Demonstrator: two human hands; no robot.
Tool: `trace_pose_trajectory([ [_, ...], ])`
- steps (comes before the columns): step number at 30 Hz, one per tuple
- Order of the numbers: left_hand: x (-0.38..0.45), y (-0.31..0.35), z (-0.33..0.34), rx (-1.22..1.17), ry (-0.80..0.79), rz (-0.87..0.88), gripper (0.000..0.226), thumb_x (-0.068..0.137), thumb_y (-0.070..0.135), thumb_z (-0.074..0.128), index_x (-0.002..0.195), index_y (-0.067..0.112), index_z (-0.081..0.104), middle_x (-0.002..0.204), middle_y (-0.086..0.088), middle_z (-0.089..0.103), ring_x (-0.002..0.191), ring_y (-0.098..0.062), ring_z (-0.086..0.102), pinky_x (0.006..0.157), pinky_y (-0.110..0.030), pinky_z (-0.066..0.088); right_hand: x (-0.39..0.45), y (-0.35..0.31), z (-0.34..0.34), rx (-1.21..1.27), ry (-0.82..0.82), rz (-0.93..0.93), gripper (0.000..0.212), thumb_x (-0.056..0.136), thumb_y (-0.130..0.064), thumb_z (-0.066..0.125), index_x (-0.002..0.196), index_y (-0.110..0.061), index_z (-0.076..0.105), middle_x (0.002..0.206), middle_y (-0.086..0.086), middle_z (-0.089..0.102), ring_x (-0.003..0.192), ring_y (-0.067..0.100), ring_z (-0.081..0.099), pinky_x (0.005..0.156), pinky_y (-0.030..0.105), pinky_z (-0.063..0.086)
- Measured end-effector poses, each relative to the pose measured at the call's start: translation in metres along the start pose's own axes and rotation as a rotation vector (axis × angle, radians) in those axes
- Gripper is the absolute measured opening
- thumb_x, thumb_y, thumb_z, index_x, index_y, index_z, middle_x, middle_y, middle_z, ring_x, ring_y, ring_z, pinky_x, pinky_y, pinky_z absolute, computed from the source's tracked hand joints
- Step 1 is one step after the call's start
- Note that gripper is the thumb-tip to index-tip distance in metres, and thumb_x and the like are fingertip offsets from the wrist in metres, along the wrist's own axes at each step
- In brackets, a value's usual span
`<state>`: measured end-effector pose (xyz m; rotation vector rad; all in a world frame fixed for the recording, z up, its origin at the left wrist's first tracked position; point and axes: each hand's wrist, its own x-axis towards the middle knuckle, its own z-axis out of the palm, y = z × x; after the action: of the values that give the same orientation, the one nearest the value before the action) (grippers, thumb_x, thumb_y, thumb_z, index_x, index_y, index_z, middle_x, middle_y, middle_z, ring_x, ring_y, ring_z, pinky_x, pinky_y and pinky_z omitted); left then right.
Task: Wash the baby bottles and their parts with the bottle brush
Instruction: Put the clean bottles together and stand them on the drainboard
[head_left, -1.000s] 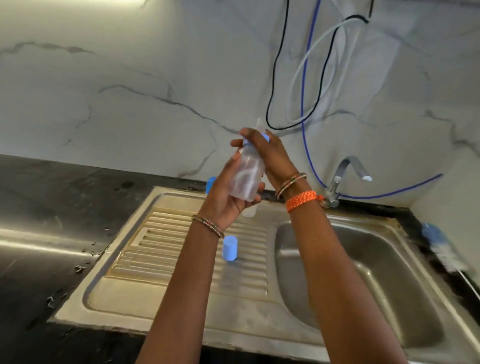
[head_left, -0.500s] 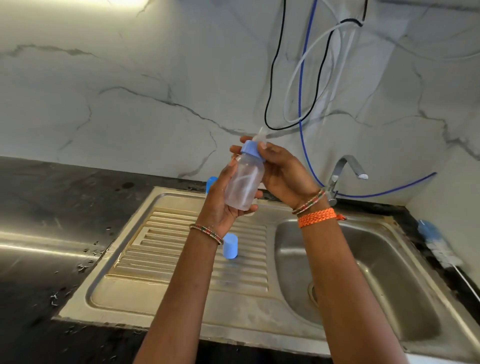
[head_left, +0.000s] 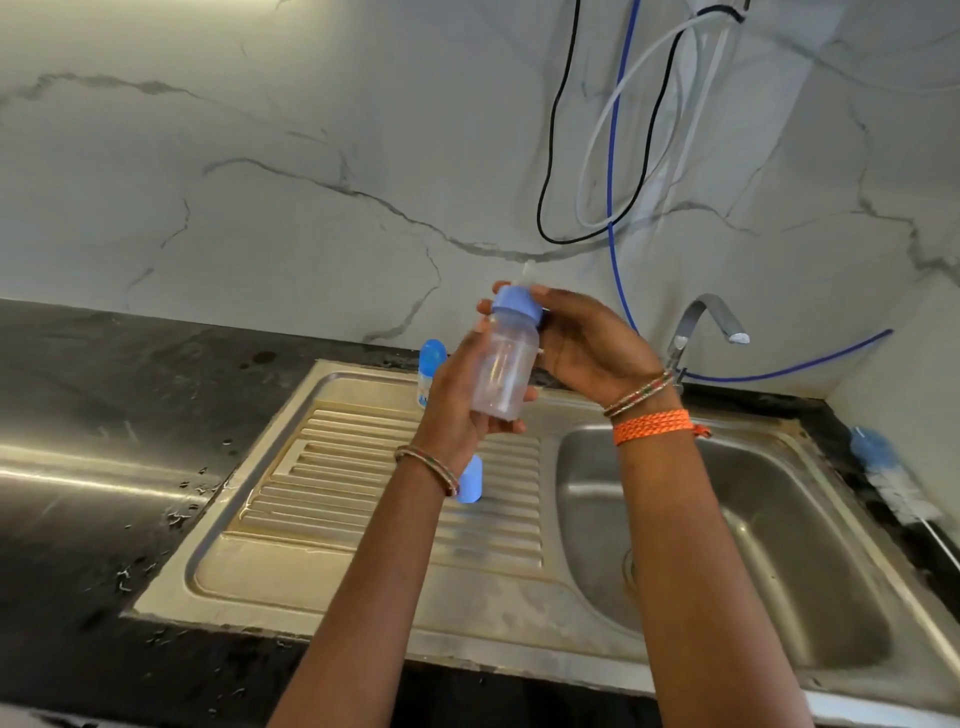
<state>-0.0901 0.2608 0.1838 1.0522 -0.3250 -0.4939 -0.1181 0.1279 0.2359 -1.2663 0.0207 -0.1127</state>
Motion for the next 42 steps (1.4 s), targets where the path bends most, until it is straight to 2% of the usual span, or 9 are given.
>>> trace_pose_trajectory([
  [4, 0.001, -0.002, -0.021, -0.651, -0.591, -0.427, 0.06, 0.082, 0.041, 0.065, 0.122, -0.001, 0.052, 0.102, -0.02, 0.062, 0.074, -0.026, 0.065, 0.049, -0.031, 0.054, -0.002, 0.005, -0.009, 0.067, -0.229, -0.034, 0.068, 0.071, -0.028, 0.08, 0.127, 0.0, 0.053, 0.132, 0.022, 0.053, 0.12, 0.031, 0.053, 0.096, 0.039, 0.048],
  [7, 0.001, 0.0, -0.018, -0.703, -0.692, -0.507, 0.06, 0.084, 0.038, 0.066, 0.125, -0.002, 0.046, 0.104, -0.021, 0.061, 0.078, -0.028, 0.065, 0.052, -0.034, 0.055, 0.002, 0.012, -0.007, 0.158, -0.281, 0.005, 0.065, 0.062, -0.031, 0.086, 0.118, -0.007, 0.062, 0.12, 0.017, 0.062, 0.11, 0.026, 0.061, 0.092, 0.036, 0.051],
  [12, -0.009, 0.015, -0.01, -0.218, -0.182, -0.278, 0.055, 0.079, 0.054, 0.054, 0.114, 0.011, 0.056, 0.082, -0.012, 0.062, 0.049, -0.017, 0.059, 0.036, -0.017, 0.041, 0.008, 0.015, -0.015, 0.074, -0.159, 0.05, 0.053, 0.047, -0.03, 0.092, 0.091, -0.007, 0.076, 0.096, 0.009, 0.072, 0.089, 0.019, 0.068, 0.079, 0.028, 0.056],
  [15, -0.007, 0.01, -0.004, 0.126, 0.003, -0.079, 0.054, 0.084, 0.058, 0.055, 0.107, 0.01, 0.063, 0.081, -0.013, 0.066, 0.051, -0.02, 0.061, 0.04, -0.019, 0.032, 0.008, 0.016, -0.016, 0.073, 0.02, 0.046, 0.015, 0.074, -0.018, 0.071, 0.081, -0.005, 0.075, 0.082, 0.007, 0.072, 0.08, 0.018, 0.066, 0.077, 0.025, 0.054],
  [19, -0.003, -0.023, 0.002, 0.476, 0.309, 0.267, 0.041, 0.084, 0.052, 0.062, 0.088, 0.011, 0.061, 0.07, -0.001, 0.059, 0.063, -0.015, 0.057, 0.058, -0.032, 0.046, 0.014, 0.028, -0.01, -0.044, 0.221, 0.071, 0.016, 0.091, -0.006, 0.055, 0.081, -0.001, 0.067, 0.067, 0.002, 0.067, 0.07, 0.016, 0.061, 0.072, 0.023, 0.05],
  [24, -0.001, -0.061, -0.017, 0.709, 0.375, 0.502, 0.033, 0.088, 0.049, 0.056, 0.102, 0.02, 0.061, 0.073, 0.005, 0.059, 0.066, -0.012, 0.057, 0.057, -0.008, 0.037, 0.023, 0.054, -0.008, -0.219, 0.384, 0.143, 0.029, 0.086, -0.006, 0.065, 0.112, 0.007, 0.063, 0.099, 0.012, 0.065, 0.094, 0.021, 0.057, 0.092, 0.031, 0.048],
  [27, 0.007, -0.065, -0.048, 0.941, 0.429, 0.601, 0.047, 0.086, 0.048, 0.061, 0.116, 0.011, 0.059, 0.081, -0.006, 0.067, 0.067, -0.025, 0.062, 0.058, -0.015, 0.04, 0.025, 0.075, -0.002, -0.432, 0.468, 0.012, 0.025, 0.082, -0.018, 0.073, 0.103, -0.005, 0.067, 0.077, -0.003, 0.064, 0.087, 0.015, 0.059, 0.082, 0.028, 0.048],
  [35, 0.001, -0.055, -0.118, 0.909, 0.714, 0.449, 0.046, 0.087, 0.046, 0.06, 0.118, 0.013, 0.054, 0.089, 0.001, 0.058, 0.076, -0.018, 0.057, 0.066, -0.03, 0.048, 0.026, 0.173, -0.009, -1.228, 0.304, 0.187, 0.076, 0.076, -0.045, 0.074, 0.139, -0.023, 0.038, 0.137, 0.013, 0.04, 0.124, 0.035, 0.041, 0.099, 0.043, 0.042],
  [42, -0.002, -0.086, -0.116, 0.843, 0.445, 0.178, 0.031, 0.081, 0.051, 0.066, 0.102, 0.032, 0.055, 0.077, 0.004, 0.062, 0.07, -0.026, 0.062, 0.061, -0.045, 0.054, 0.026, 0.182, -0.024, -1.237, 0.278, 0.163, 0.038, 0.075, -0.007, 0.068, 0.112, -0.016, 0.067, 0.115, 0.012, 0.064, 0.108, 0.03, 0.059, 0.087, 0.031, 0.045],
])
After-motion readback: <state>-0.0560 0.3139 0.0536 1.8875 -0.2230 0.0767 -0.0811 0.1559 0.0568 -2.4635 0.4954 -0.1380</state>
